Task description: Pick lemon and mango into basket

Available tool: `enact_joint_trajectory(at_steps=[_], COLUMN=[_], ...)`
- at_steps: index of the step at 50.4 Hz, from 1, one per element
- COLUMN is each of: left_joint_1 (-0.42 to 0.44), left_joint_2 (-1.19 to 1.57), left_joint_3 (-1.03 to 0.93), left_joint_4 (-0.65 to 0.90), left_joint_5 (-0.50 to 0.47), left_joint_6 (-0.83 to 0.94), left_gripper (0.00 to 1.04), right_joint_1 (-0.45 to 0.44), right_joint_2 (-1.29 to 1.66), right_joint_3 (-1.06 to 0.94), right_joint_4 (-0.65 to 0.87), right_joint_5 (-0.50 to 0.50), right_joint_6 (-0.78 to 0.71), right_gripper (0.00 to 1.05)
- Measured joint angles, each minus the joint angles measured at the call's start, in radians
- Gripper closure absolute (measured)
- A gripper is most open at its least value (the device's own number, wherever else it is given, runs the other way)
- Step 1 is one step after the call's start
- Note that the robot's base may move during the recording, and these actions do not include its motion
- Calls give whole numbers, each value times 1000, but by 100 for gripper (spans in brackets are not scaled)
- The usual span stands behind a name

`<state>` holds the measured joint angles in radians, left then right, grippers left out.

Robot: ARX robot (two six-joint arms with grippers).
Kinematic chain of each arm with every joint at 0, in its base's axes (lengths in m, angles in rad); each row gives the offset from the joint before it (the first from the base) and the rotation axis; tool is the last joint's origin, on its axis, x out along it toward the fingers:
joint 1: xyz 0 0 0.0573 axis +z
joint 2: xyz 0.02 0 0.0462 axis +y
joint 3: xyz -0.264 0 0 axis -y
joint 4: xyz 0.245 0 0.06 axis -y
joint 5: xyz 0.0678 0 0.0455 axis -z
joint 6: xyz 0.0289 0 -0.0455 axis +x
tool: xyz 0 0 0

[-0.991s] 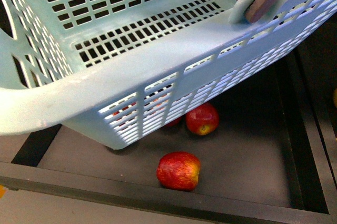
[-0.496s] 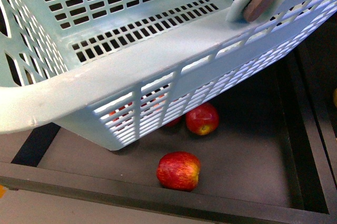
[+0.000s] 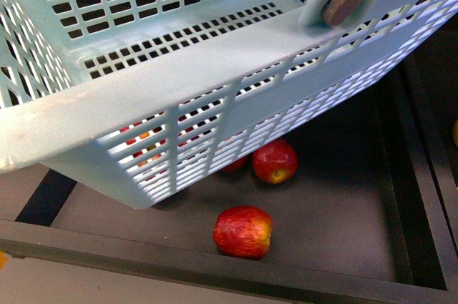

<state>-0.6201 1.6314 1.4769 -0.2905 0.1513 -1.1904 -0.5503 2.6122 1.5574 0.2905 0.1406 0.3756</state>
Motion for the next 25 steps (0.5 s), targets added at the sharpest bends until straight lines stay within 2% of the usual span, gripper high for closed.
enact_joint_trajectory(at_steps=[12,25], left_joint_1=[0,0], left_joint_2=[0,0], left_joint_3=[0,0], left_joint_4=[0,0], left_joint_5=[0,0], left_joint_6=[0,0], left_gripper=[100,100], right_joint_1=[-10,-22], right_joint_2=[71,125], right_joint_3=[104,116], right_joint_4=[-33,-42], right_joint_5=[24,13], right_joint_6=[3,1], right_gripper=[9,9])
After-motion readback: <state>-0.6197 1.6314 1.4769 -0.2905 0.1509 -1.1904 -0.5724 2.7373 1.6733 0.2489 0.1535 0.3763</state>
